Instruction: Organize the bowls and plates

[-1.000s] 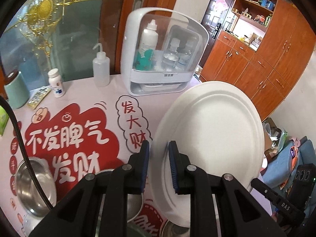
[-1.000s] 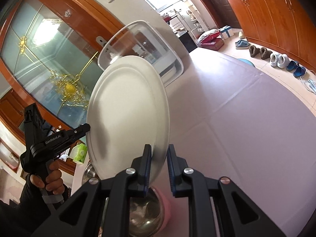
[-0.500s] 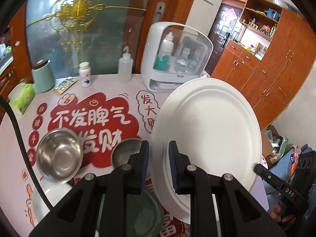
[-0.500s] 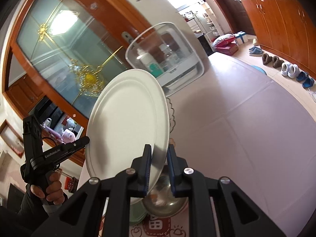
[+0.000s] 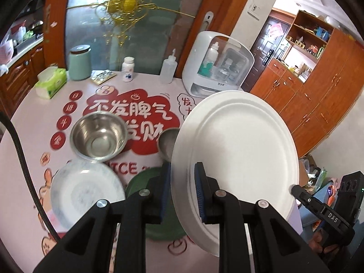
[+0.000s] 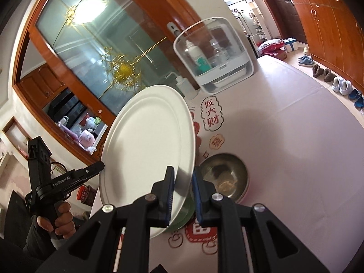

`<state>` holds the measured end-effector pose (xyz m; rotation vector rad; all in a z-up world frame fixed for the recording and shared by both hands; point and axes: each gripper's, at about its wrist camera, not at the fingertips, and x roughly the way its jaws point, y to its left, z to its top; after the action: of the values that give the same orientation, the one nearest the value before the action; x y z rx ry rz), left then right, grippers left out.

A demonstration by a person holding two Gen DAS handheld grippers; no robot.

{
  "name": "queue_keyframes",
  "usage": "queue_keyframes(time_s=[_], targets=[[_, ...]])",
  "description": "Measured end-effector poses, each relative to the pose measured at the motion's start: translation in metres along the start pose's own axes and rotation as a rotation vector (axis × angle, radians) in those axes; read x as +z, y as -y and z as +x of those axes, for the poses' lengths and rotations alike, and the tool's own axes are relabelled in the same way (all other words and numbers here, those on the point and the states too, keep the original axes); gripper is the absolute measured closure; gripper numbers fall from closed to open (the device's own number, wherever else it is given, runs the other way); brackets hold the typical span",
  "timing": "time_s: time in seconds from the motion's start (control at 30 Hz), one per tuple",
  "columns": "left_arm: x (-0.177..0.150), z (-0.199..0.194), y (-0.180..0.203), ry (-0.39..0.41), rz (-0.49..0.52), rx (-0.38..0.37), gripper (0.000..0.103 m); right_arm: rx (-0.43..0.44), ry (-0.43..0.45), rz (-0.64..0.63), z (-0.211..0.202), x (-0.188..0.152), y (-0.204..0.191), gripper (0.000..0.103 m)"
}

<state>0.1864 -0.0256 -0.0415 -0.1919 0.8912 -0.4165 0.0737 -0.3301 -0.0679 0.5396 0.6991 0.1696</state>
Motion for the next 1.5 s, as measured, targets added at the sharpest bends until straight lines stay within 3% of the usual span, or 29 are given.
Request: queue_keyframes(time_s=[0.37,0.77,1.13,1.5], targets=[[-0.051,-0.061,-0.047,-0.019,-0.006,-0.013,0.085,-0.016,-0.013,0.012,-0.023,-0.067,-0.048,0.087],[-0.106,-0.099,-0.085,-0.064,-0.014,-0.020,0.085,-0.051,-0.030,0.031,-0.038,-0.122,-0.079,0.087],[-0.160,-0.099,-0.112,-0.131,-0.060,-0.011,0.085,-0.112,-0.111,0.017,-0.036,-0.164,-0.090,0.087],[-0.202,-0.081,-0.117,-0.255,-0.065,0.049,0.085,-0.198,-0.225,0.033,-0.026,-0.193,-0.081,0.087]])
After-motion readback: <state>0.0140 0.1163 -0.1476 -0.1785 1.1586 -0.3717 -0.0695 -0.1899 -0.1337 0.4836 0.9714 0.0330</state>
